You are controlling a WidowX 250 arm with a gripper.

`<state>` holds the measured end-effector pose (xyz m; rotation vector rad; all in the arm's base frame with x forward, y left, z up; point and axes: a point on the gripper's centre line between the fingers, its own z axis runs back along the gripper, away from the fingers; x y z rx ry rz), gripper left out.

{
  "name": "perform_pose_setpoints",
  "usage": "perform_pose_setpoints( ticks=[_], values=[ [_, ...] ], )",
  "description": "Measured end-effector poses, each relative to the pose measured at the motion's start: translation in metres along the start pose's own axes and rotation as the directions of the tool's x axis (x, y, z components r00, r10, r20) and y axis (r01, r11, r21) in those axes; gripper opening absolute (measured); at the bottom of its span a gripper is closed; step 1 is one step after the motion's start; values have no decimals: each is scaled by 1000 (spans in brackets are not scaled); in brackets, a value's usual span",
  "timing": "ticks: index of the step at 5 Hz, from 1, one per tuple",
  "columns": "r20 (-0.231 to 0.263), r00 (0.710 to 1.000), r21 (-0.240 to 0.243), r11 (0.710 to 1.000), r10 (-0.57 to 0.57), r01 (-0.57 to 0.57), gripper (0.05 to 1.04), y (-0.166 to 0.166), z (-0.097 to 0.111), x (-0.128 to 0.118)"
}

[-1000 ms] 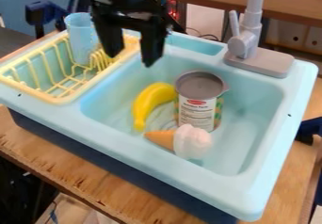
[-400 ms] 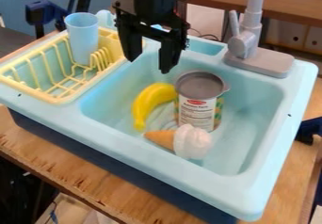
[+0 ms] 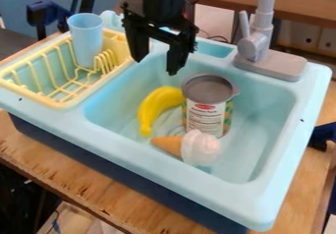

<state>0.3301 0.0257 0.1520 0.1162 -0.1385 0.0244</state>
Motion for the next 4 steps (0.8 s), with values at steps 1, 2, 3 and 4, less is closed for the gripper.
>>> perform_pose_setpoints(
  ticks=[1, 2, 3, 4],
  values=[
    [-15, 1000, 16, 1000, -10, 10, 997, 1, -10, 2],
    [-10, 998, 40, 998, -58, 58, 997, -7, -11, 4],
    [-18, 997, 49, 996, -80, 80, 997, -10, -14, 5],
    [-17, 994, 49, 993, -108, 109, 997, -17, -13, 5]
  ],
)
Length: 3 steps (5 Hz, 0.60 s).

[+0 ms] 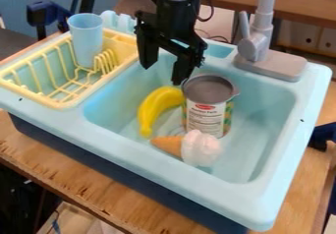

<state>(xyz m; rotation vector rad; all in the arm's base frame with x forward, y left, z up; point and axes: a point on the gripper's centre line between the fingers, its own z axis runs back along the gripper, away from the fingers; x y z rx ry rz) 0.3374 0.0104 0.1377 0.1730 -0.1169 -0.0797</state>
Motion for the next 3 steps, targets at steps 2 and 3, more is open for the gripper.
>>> perform_pose_setpoints(
  ticks=[2, 3],
  values=[
    [18, 999, -55, 997, -47, 48, 997, -27, 0, -7],
    [6, 994, -170, 980, -106, 105, 999, -52, -7, -15]
  ],
)
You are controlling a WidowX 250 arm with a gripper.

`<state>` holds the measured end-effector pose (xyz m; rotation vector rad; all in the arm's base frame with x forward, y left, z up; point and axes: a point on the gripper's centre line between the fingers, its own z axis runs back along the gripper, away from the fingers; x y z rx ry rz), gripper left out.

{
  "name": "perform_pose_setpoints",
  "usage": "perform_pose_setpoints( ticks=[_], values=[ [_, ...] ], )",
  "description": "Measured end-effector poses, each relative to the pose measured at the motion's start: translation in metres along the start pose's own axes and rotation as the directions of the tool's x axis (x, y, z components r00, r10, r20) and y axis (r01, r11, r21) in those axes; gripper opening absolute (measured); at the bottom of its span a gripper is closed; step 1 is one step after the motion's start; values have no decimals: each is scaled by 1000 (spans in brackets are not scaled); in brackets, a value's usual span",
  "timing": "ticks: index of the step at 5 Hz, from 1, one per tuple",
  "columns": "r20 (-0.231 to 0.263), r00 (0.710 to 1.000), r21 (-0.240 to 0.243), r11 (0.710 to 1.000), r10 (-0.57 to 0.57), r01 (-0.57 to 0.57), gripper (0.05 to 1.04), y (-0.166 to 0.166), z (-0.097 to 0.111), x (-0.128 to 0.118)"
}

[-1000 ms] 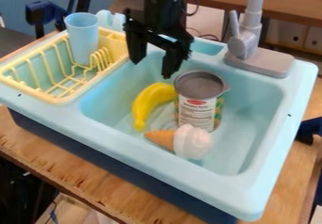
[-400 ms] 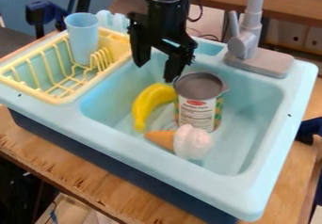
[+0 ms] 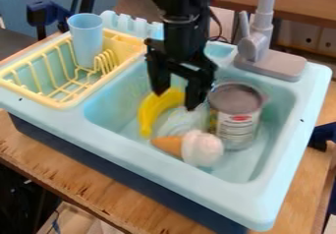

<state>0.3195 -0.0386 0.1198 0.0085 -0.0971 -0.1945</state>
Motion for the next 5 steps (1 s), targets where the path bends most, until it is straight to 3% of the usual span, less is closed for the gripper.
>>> perform_pose_setpoints(
  ticks=[1, 2, 3, 4, 5],
  values=[
    [6, 999, -137, 990, -35, 36, 999, -21, -3, -2],
    [0, 999, -166, 985, -38, 38, 999, -27, -4, -4],
    [-10, 1000, -152, 988, -8, 7, 999, -24, 0, -6],
    [26, 996, -23, 996, 89, -89, 999, -4, 23, -12],
    [90, 988, 38, 991, 127, -131, 999, 6, 52, -21]
  ],
)
